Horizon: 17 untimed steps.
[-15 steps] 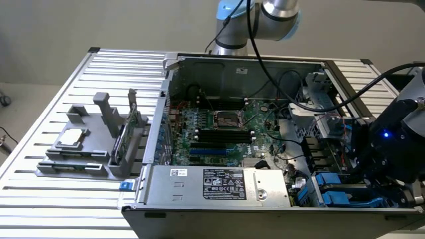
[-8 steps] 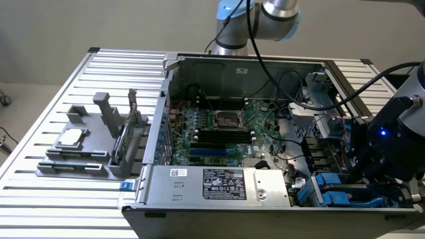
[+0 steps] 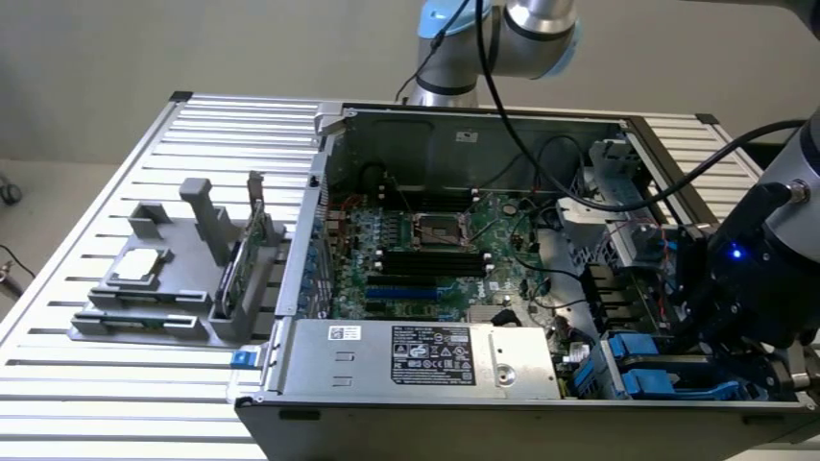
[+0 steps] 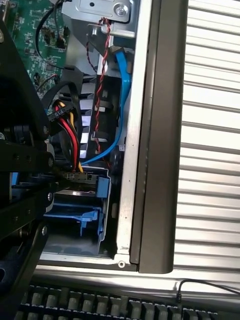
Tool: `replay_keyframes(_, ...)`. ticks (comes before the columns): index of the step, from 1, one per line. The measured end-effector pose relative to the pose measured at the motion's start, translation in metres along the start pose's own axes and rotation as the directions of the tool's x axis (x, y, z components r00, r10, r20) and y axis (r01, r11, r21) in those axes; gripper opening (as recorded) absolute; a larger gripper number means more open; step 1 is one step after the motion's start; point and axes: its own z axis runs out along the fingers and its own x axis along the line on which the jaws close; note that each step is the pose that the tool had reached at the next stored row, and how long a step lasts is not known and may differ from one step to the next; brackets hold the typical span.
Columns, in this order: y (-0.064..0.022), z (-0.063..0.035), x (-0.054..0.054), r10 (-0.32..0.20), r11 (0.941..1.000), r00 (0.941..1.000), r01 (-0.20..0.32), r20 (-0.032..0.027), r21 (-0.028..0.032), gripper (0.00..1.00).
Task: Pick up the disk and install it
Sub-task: 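Insert the first disk wire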
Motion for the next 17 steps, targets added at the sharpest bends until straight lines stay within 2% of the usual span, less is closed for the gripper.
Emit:
replay_keyframes(7, -0.0001, 0.0005, 0.0000, 0.019, 0.9998, 0.9998, -0.019, 0.0088, -0.0022, 0.17)
replay_keyframes(17, 0.0000, 0.0013, 0.0030, 0.021, 0.9998, 0.9997, -0.021, 0.0135, -0.0025, 0.17)
